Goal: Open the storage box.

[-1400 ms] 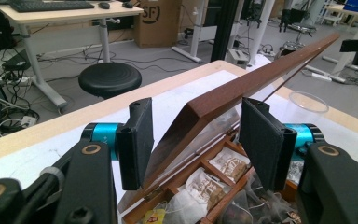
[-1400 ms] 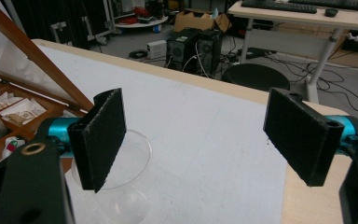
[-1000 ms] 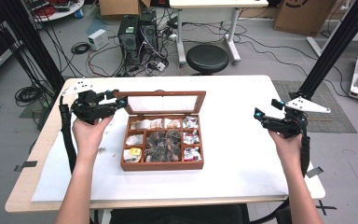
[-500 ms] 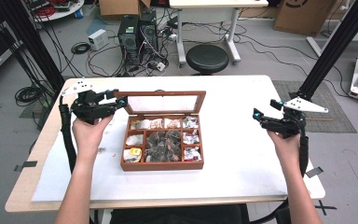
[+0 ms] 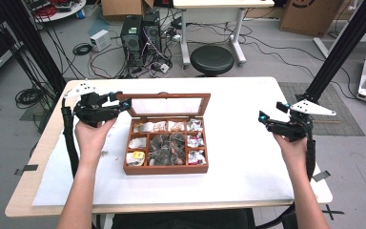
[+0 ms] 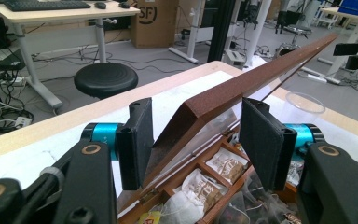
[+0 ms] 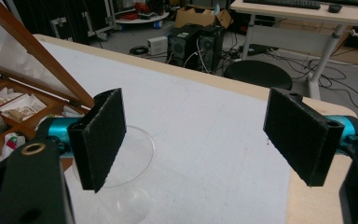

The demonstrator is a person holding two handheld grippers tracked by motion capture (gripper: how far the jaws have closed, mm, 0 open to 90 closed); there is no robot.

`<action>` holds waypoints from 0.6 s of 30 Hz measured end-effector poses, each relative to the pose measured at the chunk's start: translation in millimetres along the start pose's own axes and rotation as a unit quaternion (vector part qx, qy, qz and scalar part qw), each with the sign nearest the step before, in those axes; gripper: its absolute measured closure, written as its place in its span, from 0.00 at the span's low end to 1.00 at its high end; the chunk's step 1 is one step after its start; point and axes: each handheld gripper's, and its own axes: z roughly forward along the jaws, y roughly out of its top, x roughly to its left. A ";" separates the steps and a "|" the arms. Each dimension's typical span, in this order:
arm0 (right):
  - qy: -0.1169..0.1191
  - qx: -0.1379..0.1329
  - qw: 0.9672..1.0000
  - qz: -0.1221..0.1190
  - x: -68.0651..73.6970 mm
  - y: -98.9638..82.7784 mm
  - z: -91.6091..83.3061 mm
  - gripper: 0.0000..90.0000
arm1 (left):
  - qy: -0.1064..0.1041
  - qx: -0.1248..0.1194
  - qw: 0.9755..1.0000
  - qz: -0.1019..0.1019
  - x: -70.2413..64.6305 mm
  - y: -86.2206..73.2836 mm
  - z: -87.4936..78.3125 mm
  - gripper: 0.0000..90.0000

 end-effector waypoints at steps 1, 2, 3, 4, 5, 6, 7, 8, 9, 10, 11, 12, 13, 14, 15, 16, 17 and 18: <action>0.000 0.000 1.000 0.000 0.0 0.0 0.0 0.24 | 0.000 0.000 1.000 0.000 0.0 0.0 0.0 0.50; 0.000 0.001 1.000 -0.001 0.0 -0.4 -0.2 0.24 | 0.000 -0.003 1.000 0.000 -0.8 0.4 -0.7 0.50; 0.001 0.000 1.000 0.000 0.3 -0.2 -0.8 0.24 | 0.000 -0.004 1.000 0.000 -1.0 0.7 -0.8 0.50; 0.000 -0.002 1.000 -0.002 0.2 0.2 -1.5 0.24 | 0.000 -0.004 1.000 0.000 -0.9 0.8 -0.7 0.50; -0.001 -0.004 1.000 -0.002 0.0 0.8 -1.9 0.24 | 0.000 -0.004 1.000 0.000 -0.9 0.8 -0.7 0.50; -0.001 -0.005 1.000 0.001 -0.4 1.3 -2.1 0.24 | -0.001 -0.004 1.000 -0.001 -0.3 0.4 -0.7 0.50; -0.001 -0.005 1.000 0.001 -0.4 1.3 -2.1 0.24 | -0.001 -0.004 1.000 -0.001 -0.3 0.4 -0.7 0.50; -0.002 -0.003 1.000 0.001 -1.3 1.5 -1.0 0.24 | -0.002 -0.004 1.000 -0.002 -0.4 0.1 -0.9 0.50; -0.001 -0.002 1.000 0.001 -1.4 1.3 0.1 0.24 | -0.002 -0.004 1.000 -0.001 -0.4 0.0 -1.1 0.50; 0.000 0.000 1.000 -0.001 -1.2 1.2 0.7 0.24 | -0.001 -0.004 1.000 -0.001 -0.1 -0.1 -1.1 0.50; 0.000 0.000 1.000 0.000 -0.4 1.1 1.0 0.24 | -0.001 -0.004 1.000 -0.001 -0.1 -0.1 -1.1 0.50; 0.000 0.000 1.000 -0.003 -0.1 1.0 0.9 0.24 | -0.001 -0.004 1.000 -0.001 0.1 -0.1 -1.0 0.50; 0.000 0.000 1.000 -0.003 0.3 1.1 0.5 0.24 | -0.001 -0.005 1.000 -0.002 0.0 -0.1 -0.9 0.50; 0.000 -0.001 1.000 -0.002 0.4 1.1 0.1 0.24 | -0.001 -0.005 1.000 -0.003 0.1 -0.1 -0.9 0.50; 0.000 -0.002 1.000 -0.001 0.2 1.2 -0.4 0.24 | -0.001 -0.004 1.000 -0.003 0.1 0.0 -1.0 0.50; 0.000 -0.003 1.000 -0.001 -0.2 1.3 -0.8 0.24 | 0.000 -0.004 1.000 -0.003 0.0 -0.1 -1.1 0.50; 0.000 -0.003 1.000 -0.001 -0.2 1.3 -0.8 0.24 | 0.000 -0.004 1.000 -0.003 0.0 -0.1 -1.1 0.50; 0.000 -0.004 1.000 0.000 -0.7 1.3 -1.7 0.24 | 0.000 -0.003 1.000 -0.002 -0.1 -0.1 -1.4 0.50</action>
